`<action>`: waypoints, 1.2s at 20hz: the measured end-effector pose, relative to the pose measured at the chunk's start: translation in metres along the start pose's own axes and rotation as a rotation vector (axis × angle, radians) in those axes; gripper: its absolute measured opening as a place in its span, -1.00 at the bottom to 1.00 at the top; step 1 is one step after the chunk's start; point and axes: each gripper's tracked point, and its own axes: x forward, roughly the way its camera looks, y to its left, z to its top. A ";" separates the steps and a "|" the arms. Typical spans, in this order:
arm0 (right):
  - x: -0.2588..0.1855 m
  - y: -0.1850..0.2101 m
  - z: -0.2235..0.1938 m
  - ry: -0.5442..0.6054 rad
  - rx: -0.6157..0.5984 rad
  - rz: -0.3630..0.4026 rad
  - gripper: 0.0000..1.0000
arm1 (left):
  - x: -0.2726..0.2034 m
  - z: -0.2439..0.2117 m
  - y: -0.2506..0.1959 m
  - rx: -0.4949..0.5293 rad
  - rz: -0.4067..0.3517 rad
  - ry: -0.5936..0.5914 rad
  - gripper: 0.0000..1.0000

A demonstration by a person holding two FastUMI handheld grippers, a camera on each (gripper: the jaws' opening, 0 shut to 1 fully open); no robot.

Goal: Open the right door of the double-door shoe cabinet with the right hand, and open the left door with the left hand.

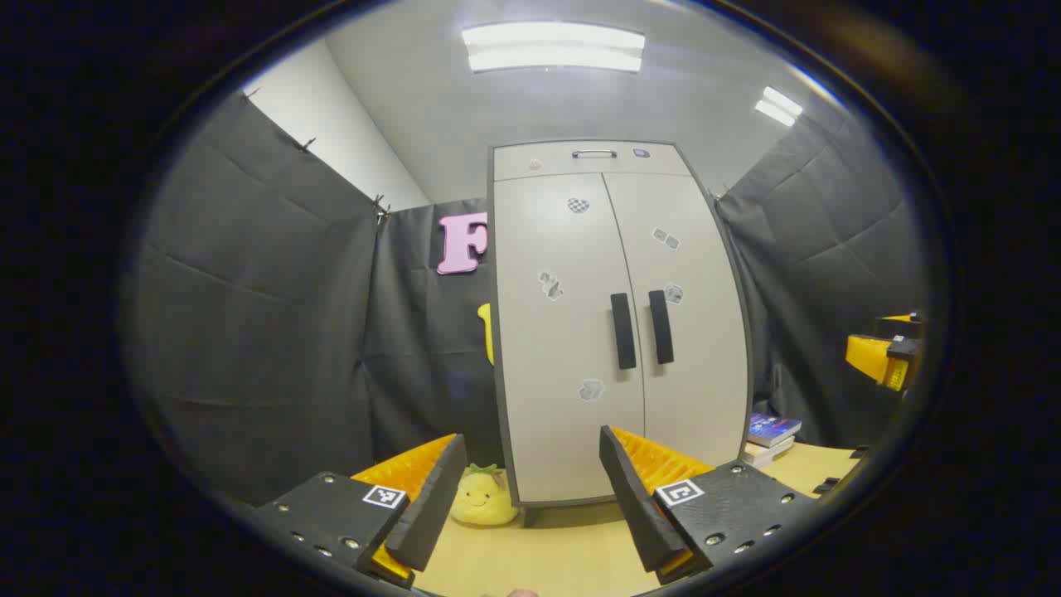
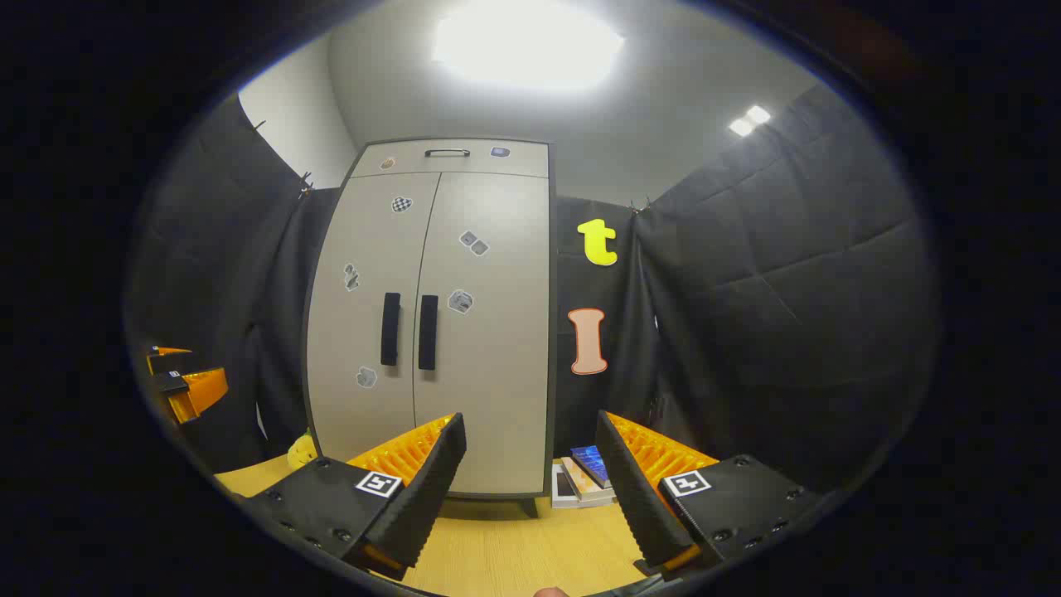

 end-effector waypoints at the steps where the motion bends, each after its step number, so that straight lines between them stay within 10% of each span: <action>1: 0.000 -0.001 0.000 0.001 0.002 -0.003 0.97 | 0.000 -0.001 0.001 -0.003 0.001 0.001 0.86; 24: 0.048 0.022 0.000 0.035 0.004 0.075 0.93 | 0.017 -0.002 0.009 0.014 0.019 -0.003 0.87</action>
